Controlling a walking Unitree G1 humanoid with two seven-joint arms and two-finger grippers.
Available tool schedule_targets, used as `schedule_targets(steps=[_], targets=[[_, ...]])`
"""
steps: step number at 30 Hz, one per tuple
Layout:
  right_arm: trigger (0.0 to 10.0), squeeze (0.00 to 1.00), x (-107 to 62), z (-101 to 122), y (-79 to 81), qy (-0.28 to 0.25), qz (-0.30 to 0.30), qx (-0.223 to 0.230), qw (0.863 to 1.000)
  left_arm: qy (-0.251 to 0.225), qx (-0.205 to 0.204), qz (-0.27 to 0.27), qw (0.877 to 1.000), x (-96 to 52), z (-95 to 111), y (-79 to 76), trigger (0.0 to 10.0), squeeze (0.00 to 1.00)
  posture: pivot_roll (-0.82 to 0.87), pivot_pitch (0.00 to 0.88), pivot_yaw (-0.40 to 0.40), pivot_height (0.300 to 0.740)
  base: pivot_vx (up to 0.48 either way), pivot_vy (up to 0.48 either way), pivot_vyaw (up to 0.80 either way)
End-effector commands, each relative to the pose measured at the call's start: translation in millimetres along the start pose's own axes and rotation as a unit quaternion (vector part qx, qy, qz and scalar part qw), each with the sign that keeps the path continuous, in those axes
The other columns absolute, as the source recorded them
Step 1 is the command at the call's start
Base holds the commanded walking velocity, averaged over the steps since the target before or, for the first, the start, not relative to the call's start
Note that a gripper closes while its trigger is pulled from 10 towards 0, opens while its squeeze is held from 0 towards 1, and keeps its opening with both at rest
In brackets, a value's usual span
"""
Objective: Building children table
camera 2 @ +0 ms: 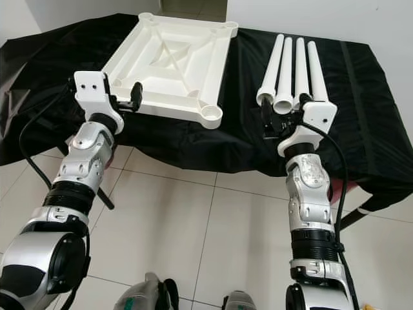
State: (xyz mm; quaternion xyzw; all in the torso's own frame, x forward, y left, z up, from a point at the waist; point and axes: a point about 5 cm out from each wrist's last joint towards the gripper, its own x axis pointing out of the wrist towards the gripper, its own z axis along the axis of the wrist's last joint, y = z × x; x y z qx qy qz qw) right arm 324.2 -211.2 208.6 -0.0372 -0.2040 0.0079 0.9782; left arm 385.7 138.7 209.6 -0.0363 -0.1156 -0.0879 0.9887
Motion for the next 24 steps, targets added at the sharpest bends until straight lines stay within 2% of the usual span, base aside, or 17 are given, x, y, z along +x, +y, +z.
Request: schedule_targets(steps=[1, 4, 24], targets=[[10.0, 0.0, -0.8, -2.0, 2.8, -0.001, 0.002, -0.003, 1.0, 0.012, 0.005, 0.01, 1.0, -3.2, -5.0, 4.5, 10.0, 0.0, -0.07, 0.04, 0.082, 0.74, 0.0, 0.27, 0.0], [10.0, 0.0, -1.1, -2.3, 2.7, -0.001, 0.001, -0.004, 1.0, 0.013, 0.005, 0.009, 1.0, -3.2, -5.2, 4.5, 10.0, 0.0, -0.07, 0.04, 0.082, 0.74, 0.0, 0.27, 0.0], [10.0, 0.0, 0.0, -4.5, -0.5, 0.003, -0.011, 0.0, 1.0, 0.011, 0.03, 0.001, 0.999, -3.1, -2.1, 3.5, 10.0, 0.0, -0.05, 0.051, 0.086, 0.74, 0.0, 0.0, 0.0]])
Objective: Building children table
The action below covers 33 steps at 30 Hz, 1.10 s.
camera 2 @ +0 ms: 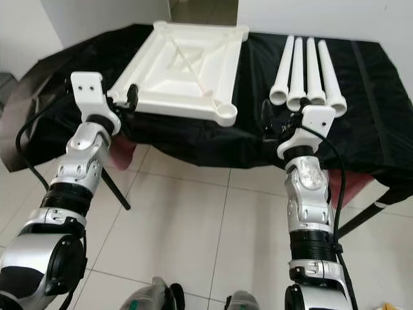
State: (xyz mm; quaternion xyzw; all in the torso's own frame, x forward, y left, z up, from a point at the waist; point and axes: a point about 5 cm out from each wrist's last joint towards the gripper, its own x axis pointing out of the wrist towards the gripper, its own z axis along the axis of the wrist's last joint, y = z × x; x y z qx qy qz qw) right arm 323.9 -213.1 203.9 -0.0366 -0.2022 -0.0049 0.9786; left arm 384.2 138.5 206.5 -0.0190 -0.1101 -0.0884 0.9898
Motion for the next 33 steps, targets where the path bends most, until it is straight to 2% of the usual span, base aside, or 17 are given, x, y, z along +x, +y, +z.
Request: schedule_targets(steps=[1, 6, 7, 12, 15, 21, 28, 33], targets=[[10.0, 0.0, 2.1, 0, 1.2, 0.001, 0.001, 0.002, 1.0, 0.004, 0.013, 0.003, 1.0, -1.0, 0, 3.9, 10.0, 0.0, -0.05, 0.051, 0.086, 0.74, 0.0, 0.0, 0.0], [10.0, 0.0, 4.0, -1, 1.7, 0.006, 0.001, 0.003, 1.0, 0.006, 0.017, 0.001, 1.0, -0.4, 0, 4.5, 10.0, 0.0, -0.05, 0.061, 0.1, 0.74, 0.0, 0.0, -0.44], [10.0, 0.0, 5.1, -1, 2.4, 0.006, -0.001, 0.002, 1.0, 0.01, 0.018, 0.002, 1.0, 0.5, 0, 5.6, 10.0, 0.0, -0.08, 0.076, 0.133, 0.74, 0.0, 0.0, -0.77], [10.0, 0.0, 6.0, 0, 3.1, 0.006, -0.007, 0.001, 1.0, 0.022, 0.019, 0.001, 1.0, 3.2, -3, 6.2, 10.0, 0.0, -0.1, 0.088, 0.159, 0.74, 0.0, 0.0, -0.76], [10.0, 0.0, 4.9, 2, 4.2, 0.002, -0.008, -0.001, 1.0, 0.033, 0.02, -0.008, 0.999, 7.6, -5, -0.4, 10.0, 0.0, -0.13, 0.094, 0.188, 0.74, 0.0, 0.0, -0.76], [10.0, 0.0, 6.2, 5, 7.2, -0.01, -0.001, -0.004, 1.0, 0.032, 0.021, -0.013, 0.999, 12.0, -3, -5.3, 10.0, 0.0, -0.14, 0.088, 0.195, 0.74, 0.0, 0.0, -0.71], [10.0, 0.0, 8.2, 5, 10.7, -0.017, 0.007, -0.004, 1.0, 0.024, 0.02, -0.01, 0.999, 14.5, 1, -4.9, 10.0, 0.0, -0.13, 0.062, 0.191, 0.74, 0.0, 0.0, 0.0], [10.0, 0.0, 10.2, 3, 14.1, -0.016, 0.009, 0.002, 1.0, 0.006, 0.019, 0.009, 1.0, 16.9, 8, 0.1, 10.0, 0.0, -0.09, 0.037, 0.157, 0.74, 0.0, 0.0, 0.0]])
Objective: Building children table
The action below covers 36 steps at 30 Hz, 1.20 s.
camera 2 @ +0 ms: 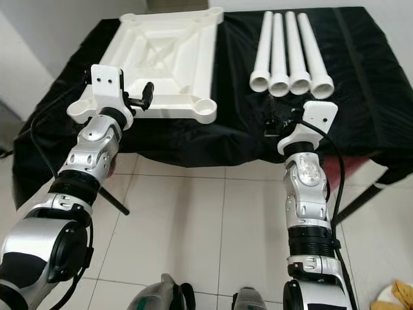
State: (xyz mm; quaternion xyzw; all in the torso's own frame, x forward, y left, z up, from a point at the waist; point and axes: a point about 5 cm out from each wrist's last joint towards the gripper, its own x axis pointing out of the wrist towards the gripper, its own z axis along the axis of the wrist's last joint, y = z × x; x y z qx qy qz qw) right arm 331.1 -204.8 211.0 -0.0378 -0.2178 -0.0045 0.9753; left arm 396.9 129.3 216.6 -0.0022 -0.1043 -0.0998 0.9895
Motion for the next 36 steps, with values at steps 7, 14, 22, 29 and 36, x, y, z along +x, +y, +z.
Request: schedule_targets(steps=[7, 14, 22, 29, 36], targets=[[10.0, 0.0, 3.5, -5, 10.6, 0.005, 0.02, 0.01, 1.0, -0.01, 0.007, 0.03, 0.999, 1.6, 5, 9.3, 10.0, 0.0, -0.03, 0.025, 0.116, 0.74, 0.0, 0.0, 0.0], [10.0, 0.0, 14.9, -11, 25.6, 0.017, 0.054, 0.028, 0.998, -0.015, 0.023, 0.055, 0.998, -3.6, 5, 21.0, 10.0, 0.0, 0.07, 0.029, 0.044, 0.74, 0.0, 0.0, 0.0], [10.0, 0.0, 24.3, -15, 38.9, 0.024, 0.088, 0.038, 0.995, -0.024, 0.027, 0.078, 0.996, -8.3, 5, 25.6, 10.0, 0.0, 0.13, 0.036, -0.014, 0.74, 0.0, 0.0, 0.0], [10.0, 0.0, 25.8, -15, 43.6, 0.023, 0.094, 0.042, 0.994, -0.027, 0.03, 0.082, 0.996, -8.8, 6, 25.7, 10.0, 0.0, 0.12, 0.038, -0.008, 0.74, 0.0, 0.0, 0.0], [10.0, 0.0, 21.5, -15, 39.5, 0.016, 0.085, 0.039, 0.995, -0.021, 0.021, 0.073, 0.997, -8.5, 2, 21.0, 10.0, 0.0, 0.06, 0.046, 0.037, 0.74, 0.0, 0.0, 0.0]])
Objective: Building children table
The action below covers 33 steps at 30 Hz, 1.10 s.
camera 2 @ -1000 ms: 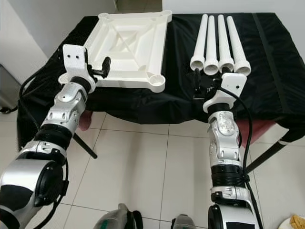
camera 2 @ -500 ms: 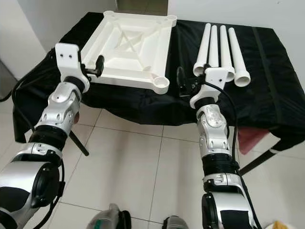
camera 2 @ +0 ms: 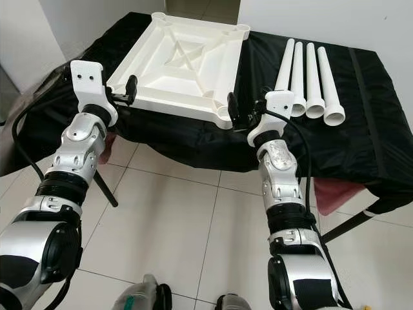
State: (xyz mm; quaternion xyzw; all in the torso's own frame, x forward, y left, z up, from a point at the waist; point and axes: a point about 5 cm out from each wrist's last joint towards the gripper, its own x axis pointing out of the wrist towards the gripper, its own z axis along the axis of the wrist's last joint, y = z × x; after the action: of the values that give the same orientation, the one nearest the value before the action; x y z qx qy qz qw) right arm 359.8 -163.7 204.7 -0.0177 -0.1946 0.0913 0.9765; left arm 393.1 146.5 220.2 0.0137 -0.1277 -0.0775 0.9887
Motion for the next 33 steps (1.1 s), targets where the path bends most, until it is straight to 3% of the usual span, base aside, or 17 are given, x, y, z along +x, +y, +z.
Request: schedule_targets(steps=[1, 8, 13, 18, 24, 33], targets=[[10.0, 0.0, -5.5, 0, -5.4, -0.005, -0.012, -0.003, 1.0, 0.005, 0.0, 0.047, 0.999, -1.8, -5, 1.5, 10.0, 0.0, 0.04, 0.046, 0.047, 0.74, 0.0, 0.0, 0.0], [10.0, 0.0, -15.1, 0, -15.6, -0.01, -0.034, -0.011, 0.999, 0.011, -0.006, 0.012, 1.0, 0.6, -5, -10.9, 10.0, 0.0, 0.01, 0.043, 0.066, 0.74, 0.0, 0.0, 0.0], [10.0, 0.0, -16.2, 2, -18.3, -0.016, -0.042, -0.012, 0.999, 0.011, -0.009, 0.005, 1.0, 1.3, -4, -11.8, 10.0, 0.0, -0.01, 0.043, 0.074, 0.74, 0.0, 0.0, 0.0], [10.0, 0.0, -22.4, 8, -34.2, -0.033, -0.083, -0.011, 0.996, 0.009, -0.015, -0.007, 1.0, -0.3, -3, -10.7, 10.0, 0.0, -0.03, 0.037, 0.084, 0.74, 0.0, 0.0, 0.0], [10.0, 0.0, -23.2, 7, -35.7, -0.032, -0.085, -0.014, 0.996, 0.008, -0.017, -0.009, 1.0, -0.7, -3, -10.7, 10.0, 0.0, -0.03, 0.039, 0.082, 0.74, 0.0, 0.0, 0.0], [10.0, 0.0, -22.4, 9, -33.5, -0.032, -0.083, -0.017, 0.996, 0.002, -0.022, -0.013, 1.0, 0.9, 0, -12.4, 10.0, 0.0, -0.02, 0.052, 0.079, 0.74, 0.272, 0.0, 0.0]])
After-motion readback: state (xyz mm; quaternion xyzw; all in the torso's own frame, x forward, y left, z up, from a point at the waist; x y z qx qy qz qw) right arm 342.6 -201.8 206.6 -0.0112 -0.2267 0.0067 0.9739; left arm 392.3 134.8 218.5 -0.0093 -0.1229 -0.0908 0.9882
